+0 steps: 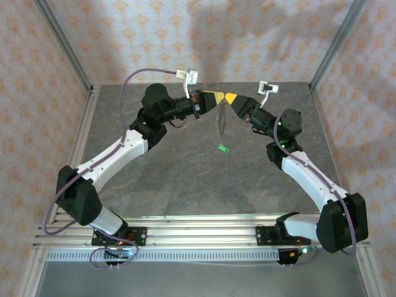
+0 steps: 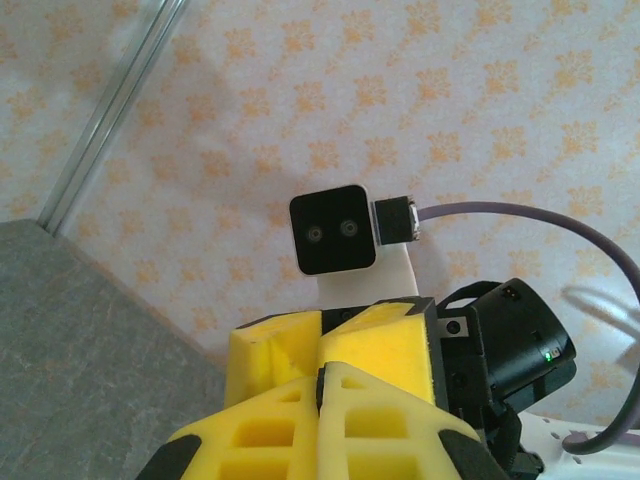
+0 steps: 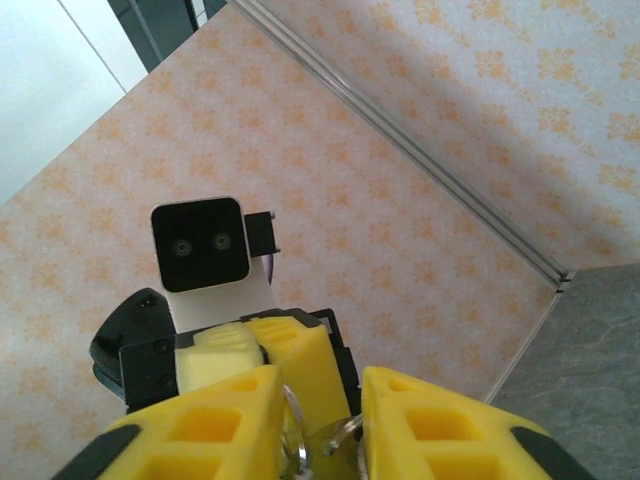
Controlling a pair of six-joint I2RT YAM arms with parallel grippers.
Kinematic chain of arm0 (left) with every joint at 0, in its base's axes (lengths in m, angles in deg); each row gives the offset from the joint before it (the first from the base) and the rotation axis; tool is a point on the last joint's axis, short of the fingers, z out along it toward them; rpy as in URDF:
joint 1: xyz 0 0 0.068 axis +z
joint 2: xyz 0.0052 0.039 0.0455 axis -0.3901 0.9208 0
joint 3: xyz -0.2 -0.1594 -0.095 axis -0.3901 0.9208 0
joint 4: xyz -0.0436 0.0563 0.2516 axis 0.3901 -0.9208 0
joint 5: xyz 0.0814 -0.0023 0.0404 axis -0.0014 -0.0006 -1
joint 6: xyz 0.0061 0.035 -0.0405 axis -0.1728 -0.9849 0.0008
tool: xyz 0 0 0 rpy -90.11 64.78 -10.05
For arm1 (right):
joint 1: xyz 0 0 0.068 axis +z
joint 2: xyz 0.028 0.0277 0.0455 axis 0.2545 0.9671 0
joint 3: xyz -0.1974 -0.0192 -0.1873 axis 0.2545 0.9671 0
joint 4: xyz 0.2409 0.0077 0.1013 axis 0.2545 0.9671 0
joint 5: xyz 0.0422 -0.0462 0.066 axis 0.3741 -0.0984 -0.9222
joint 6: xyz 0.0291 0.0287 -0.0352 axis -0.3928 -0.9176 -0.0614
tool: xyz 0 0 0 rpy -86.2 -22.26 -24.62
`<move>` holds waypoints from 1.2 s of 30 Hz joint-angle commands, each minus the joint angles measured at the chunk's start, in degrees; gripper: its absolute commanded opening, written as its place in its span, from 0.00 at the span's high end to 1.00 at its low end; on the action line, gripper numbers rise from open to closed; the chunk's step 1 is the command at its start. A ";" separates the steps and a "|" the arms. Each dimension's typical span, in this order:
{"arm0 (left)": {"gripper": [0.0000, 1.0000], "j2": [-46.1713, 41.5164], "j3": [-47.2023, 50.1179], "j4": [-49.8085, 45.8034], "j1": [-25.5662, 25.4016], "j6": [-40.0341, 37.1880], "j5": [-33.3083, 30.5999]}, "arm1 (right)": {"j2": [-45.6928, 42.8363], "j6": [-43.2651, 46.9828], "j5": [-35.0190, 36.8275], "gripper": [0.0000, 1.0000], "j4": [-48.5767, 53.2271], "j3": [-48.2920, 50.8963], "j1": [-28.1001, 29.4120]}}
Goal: Put the keys on the keyring
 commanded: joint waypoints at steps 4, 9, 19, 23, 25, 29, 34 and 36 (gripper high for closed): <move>1.00 -0.08 -1.76 3.95 0.00 0.48 1.19 | 0.43 0.16 -2.20 0.87 -3.75 -1.79 1.28; 1.00 0.01 -1.75 3.95 0.00 0.32 0.36 | 0.17 0.15 -3.12 0.87 -3.99 -1.38 1.39; 1.00 0.01 -1.84 3.64 -0.02 0.32 -0.68 | -0.75 0.16 -4.06 0.79 -4.22 0.25 1.46; 1.00 -0.08 -1.71 3.52 -0.05 0.23 -1.14 | -1.17 0.16 -3.92 0.82 -4.31 0.92 1.43; 1.00 0.01 -1.67 3.27 -0.06 0.06 -1.43 | -1.52 0.30 -3.93 0.73 -4.23 1.22 1.40; 1.00 -0.03 -1.50 3.24 -0.06 -0.01 -1.43 | -2.20 0.67 -3.92 0.76 -3.88 1.66 1.39; 1.00 0.01 -0.97 3.79 -0.06 0.19 -1.09 | -2.12 1.01 -3.48 0.86 -3.25 1.46 1.41; 1.00 0.01 -0.94 3.78 0.01 0.23 -0.91 | -2.15 1.12 -3.19 0.93 -3.09 1.12 1.40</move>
